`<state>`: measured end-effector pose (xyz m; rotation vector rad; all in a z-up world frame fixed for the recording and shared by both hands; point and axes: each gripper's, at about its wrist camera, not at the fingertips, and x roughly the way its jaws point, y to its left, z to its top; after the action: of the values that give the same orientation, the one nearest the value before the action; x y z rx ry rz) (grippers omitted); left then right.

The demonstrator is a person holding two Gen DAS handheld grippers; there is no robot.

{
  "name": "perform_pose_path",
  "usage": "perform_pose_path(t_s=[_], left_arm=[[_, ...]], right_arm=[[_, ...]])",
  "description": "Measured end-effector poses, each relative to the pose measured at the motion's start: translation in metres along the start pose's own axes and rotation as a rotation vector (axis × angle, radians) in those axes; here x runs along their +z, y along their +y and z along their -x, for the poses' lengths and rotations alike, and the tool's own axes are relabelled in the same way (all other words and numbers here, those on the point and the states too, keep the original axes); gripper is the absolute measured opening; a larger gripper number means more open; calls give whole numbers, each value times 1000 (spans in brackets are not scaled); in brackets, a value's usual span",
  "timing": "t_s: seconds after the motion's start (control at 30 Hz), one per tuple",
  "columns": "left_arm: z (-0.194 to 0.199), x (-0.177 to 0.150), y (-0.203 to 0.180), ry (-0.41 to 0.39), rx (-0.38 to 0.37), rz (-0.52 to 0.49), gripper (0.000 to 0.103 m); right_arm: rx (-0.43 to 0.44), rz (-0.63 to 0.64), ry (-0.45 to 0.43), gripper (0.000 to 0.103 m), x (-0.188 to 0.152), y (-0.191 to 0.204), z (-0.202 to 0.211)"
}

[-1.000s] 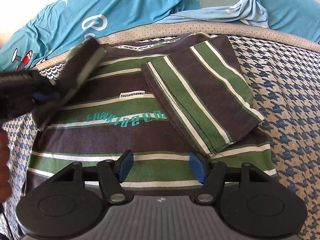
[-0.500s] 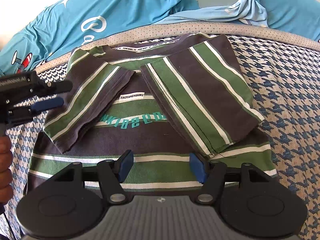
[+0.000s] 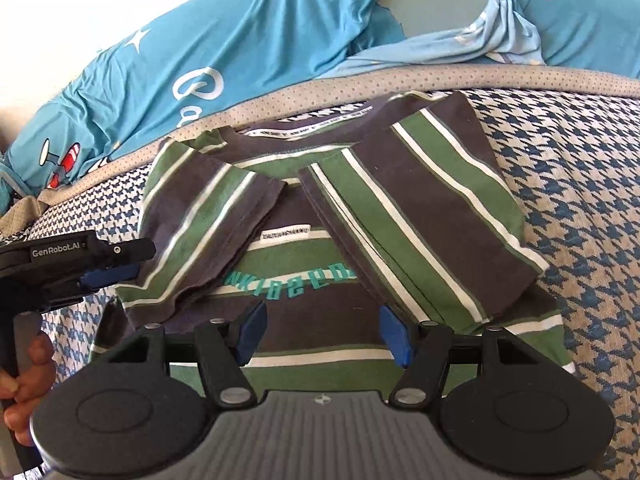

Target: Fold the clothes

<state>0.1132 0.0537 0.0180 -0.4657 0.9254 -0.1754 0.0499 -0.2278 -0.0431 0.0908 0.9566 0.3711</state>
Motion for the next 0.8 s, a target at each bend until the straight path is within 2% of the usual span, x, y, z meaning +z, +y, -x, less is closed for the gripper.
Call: perform_pose_path(t_s=[0.23, 0.37, 0.43, 0.5, 0.57, 0.63, 0.8], left_arm=[[10, 12, 12, -53, -1, 67, 46], [10, 18, 12, -78, 35, 55, 47], [7, 20, 10, -83, 48, 40, 47], [4, 21, 7, -83, 29, 45, 48], [0, 24, 4, -83, 10, 47, 51], [-4, 28, -1, -87, 7, 36, 52], [-16, 36, -14, -86, -14, -3, 53]], right_arm=[[114, 107, -121, 62, -1, 28, 8], [179, 208, -176, 62, -8, 50, 11], [213, 233, -184, 62, -12, 59, 9], [245, 246, -177, 61, -14, 67, 3], [257, 263, -172, 59, -18, 76, -4], [266, 286, -177, 52, -23, 83, -9], [287, 329, -159, 48, -35, 95, -21]])
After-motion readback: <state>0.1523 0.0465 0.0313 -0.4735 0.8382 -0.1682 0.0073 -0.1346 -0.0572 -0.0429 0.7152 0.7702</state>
